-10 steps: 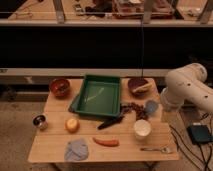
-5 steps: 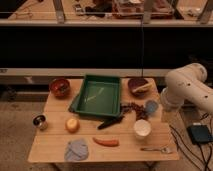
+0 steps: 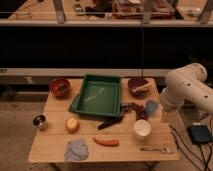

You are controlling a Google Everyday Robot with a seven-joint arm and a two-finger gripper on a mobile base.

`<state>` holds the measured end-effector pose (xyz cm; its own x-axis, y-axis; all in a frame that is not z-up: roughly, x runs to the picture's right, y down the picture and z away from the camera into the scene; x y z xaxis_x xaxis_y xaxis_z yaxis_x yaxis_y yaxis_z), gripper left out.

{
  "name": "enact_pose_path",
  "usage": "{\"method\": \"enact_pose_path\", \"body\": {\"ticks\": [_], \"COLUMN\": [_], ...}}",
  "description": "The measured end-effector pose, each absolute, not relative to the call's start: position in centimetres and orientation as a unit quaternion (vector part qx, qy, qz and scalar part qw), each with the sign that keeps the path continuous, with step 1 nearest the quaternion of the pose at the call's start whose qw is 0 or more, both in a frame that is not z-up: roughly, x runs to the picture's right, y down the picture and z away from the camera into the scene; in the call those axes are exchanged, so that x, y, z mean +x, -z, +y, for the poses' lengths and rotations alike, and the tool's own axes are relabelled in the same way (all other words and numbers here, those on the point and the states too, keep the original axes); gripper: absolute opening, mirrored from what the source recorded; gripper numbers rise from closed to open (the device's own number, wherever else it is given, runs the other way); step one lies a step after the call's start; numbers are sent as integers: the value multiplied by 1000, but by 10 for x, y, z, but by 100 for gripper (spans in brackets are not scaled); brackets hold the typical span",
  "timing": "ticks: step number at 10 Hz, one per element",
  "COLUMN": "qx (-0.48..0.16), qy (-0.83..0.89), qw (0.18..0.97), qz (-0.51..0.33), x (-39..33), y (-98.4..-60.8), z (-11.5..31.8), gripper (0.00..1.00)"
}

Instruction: Place sponge in tray

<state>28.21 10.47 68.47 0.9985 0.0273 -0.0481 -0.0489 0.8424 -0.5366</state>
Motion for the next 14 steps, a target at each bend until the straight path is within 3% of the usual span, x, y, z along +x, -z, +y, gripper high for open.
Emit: {"method": "enact_pose_path", "body": {"ticks": [9, 14], "qx": [-277, -234], "qy": [-11, 66], "qw": [961, 969], "qz": [21, -31], "x": [280, 187], "y": [-683, -633], "z": [103, 30], "gripper": [65, 65]}}
